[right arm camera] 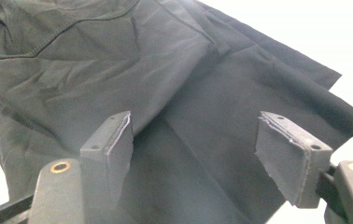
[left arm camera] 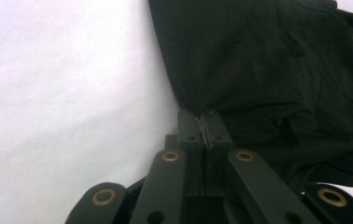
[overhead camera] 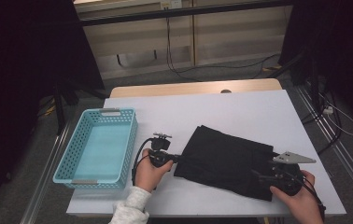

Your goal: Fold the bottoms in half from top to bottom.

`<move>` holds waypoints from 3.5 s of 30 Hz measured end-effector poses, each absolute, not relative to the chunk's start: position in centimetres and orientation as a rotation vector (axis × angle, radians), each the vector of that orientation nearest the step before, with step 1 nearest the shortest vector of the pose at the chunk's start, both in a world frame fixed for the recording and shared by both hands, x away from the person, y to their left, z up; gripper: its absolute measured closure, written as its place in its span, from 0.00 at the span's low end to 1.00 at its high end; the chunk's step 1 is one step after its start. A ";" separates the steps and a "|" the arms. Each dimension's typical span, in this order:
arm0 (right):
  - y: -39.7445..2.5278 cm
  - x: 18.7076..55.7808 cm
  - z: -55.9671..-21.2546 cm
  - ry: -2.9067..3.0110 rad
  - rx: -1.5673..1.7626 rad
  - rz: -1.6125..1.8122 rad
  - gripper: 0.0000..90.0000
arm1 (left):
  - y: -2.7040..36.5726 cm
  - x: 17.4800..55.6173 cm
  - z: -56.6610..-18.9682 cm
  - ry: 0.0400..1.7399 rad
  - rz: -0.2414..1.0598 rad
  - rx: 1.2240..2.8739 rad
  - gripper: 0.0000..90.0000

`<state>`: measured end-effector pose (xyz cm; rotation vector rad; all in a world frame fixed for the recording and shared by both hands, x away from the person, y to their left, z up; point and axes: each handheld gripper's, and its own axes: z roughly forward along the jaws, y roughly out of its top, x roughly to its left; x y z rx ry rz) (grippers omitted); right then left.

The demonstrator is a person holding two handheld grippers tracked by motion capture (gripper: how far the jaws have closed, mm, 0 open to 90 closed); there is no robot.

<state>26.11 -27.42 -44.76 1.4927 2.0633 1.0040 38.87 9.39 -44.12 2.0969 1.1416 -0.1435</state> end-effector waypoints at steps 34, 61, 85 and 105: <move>-22.0 33.2 -46.1 2.208 1.401 1.093 0.62 | 13.5 37.9 -43.8 1.141 0.039 2.081 0.61; -24.9 31.4 -43.1 2.164 1.423 1.184 0.94 | 12.5 37.9 -43.8 1.097 0.063 2.085 0.46; -26.5 30.4 -44.5 2.189 1.488 1.083 0.93 | 11.5 38.1 -43.9 1.056 0.072 2.109 0.40; -27.4 30.1 -43.9 2.174 1.499 1.082 0.93 | 11.6 38.2 -44.0 1.050 0.084 2.099 0.37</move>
